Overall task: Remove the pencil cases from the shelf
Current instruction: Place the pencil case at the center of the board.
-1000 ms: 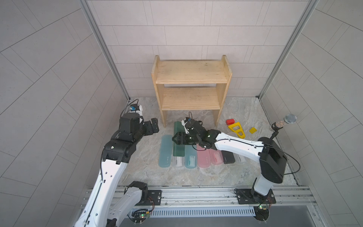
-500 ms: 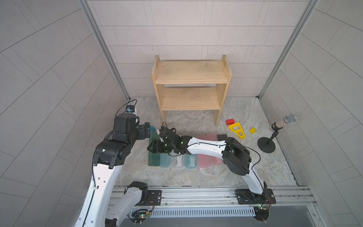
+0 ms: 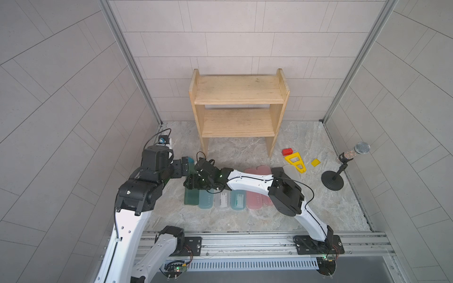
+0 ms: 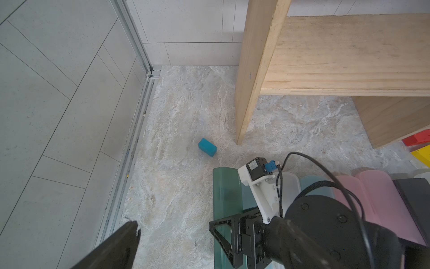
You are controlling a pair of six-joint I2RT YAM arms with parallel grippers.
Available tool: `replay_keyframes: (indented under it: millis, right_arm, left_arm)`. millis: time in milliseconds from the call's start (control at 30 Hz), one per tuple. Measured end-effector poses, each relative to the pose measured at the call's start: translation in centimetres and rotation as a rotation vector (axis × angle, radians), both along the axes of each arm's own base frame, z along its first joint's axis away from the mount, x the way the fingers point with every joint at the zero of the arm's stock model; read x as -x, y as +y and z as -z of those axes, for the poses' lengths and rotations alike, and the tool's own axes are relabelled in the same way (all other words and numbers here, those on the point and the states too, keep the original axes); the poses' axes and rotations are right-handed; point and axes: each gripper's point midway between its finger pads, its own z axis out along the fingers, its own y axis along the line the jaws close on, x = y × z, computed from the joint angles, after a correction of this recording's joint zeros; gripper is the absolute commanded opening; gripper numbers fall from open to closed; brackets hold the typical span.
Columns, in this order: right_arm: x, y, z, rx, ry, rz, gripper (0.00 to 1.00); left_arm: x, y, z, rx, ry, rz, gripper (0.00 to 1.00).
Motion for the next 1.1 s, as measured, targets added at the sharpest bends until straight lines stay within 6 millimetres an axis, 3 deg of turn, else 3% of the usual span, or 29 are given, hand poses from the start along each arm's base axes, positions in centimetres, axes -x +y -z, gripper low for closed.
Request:
replay_keyframes:
  millis: [267,533,1100]
  right_arm:
    - [-0.4,0.4,0.4,0.016,-0.01,-0.002,0.43]
    - [-0.5,0.3,2.2,0.048,0.004,0.001,0.5]
    - [-0.9,0.1,2.3,0.054,-0.003,0.011,0.68]
  left_arm:
    - [0.0,-0.7,1.0,0.019,0.031,0.03,1.0]
    - [0.3,-0.9,1.0,0.03,0.029,0.043,1.0]
    - [0.5,-1.2,0.4,0.045,0.018,0.058,1.0]
